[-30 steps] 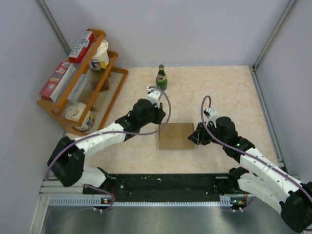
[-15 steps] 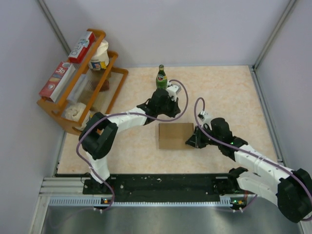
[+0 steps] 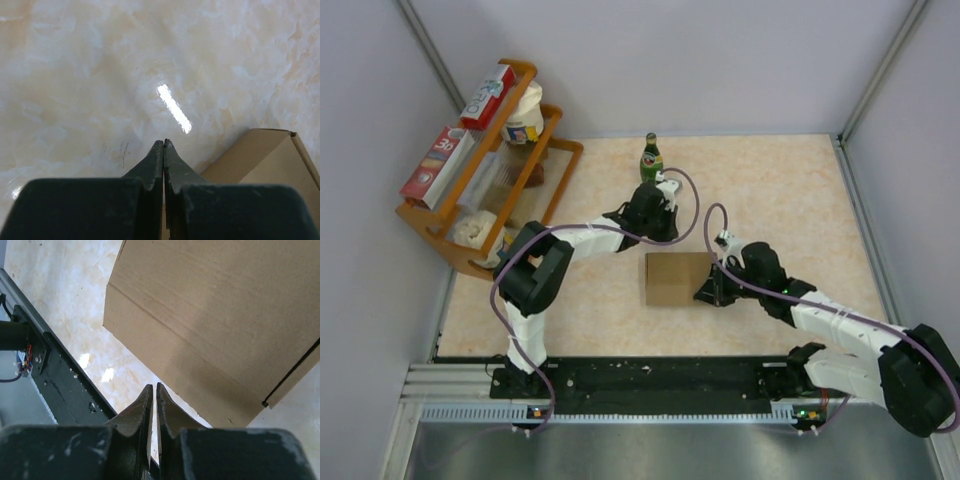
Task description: Fold the paper box
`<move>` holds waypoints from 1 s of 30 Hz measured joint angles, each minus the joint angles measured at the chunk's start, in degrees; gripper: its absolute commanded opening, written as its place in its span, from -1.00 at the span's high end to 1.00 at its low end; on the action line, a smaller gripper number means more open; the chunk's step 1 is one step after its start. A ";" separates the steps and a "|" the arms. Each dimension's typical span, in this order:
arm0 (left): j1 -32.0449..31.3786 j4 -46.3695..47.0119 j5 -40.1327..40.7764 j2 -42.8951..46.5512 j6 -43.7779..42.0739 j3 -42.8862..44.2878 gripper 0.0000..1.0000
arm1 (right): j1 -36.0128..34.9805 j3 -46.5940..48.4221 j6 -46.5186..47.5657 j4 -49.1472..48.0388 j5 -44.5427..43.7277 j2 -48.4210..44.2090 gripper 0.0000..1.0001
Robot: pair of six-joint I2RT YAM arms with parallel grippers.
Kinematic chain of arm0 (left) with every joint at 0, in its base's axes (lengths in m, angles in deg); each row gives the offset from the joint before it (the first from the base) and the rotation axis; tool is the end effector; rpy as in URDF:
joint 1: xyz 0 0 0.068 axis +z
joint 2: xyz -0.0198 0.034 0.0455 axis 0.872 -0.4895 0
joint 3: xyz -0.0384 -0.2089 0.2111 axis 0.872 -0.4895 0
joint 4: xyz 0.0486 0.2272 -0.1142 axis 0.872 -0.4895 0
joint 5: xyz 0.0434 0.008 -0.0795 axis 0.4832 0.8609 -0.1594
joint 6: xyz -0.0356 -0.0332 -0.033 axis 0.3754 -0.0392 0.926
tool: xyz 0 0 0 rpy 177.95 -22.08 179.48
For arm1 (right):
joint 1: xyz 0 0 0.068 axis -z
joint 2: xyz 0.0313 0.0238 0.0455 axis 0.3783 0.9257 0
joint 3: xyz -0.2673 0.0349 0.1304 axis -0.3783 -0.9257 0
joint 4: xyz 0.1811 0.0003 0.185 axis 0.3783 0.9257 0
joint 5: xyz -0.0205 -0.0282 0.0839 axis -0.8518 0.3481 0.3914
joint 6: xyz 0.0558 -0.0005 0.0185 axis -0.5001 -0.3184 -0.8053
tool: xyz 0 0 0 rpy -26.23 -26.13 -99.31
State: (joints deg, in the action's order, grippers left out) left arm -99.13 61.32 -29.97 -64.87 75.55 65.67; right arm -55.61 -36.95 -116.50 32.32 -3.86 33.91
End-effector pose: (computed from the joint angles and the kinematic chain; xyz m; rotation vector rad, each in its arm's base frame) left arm 0.3416 -0.2802 0.2041 0.5504 2.2329 -0.6933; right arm 0.1545 0.1235 0.2030 -0.3880 2.3127 1.0436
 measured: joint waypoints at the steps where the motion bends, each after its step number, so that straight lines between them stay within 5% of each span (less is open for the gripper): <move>1: 0.17 0.11 -0.04 0.00 0.22 -0.31 1.00 | -0.02 0.00 -0.02 -0.35 0.00 0.28 0.91; 30: 0.39 7.28 -3.67 8.76 6.69 -20.52 1.00 | -1.46 0.13 -0.04 -2.99 -2.99 8.09 0.99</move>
State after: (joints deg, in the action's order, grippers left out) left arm -98.74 68.59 -33.64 -56.11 82.23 45.15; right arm -57.08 -36.82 -116.54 29.33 -6.85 42.00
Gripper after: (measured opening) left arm 0.008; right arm 0.010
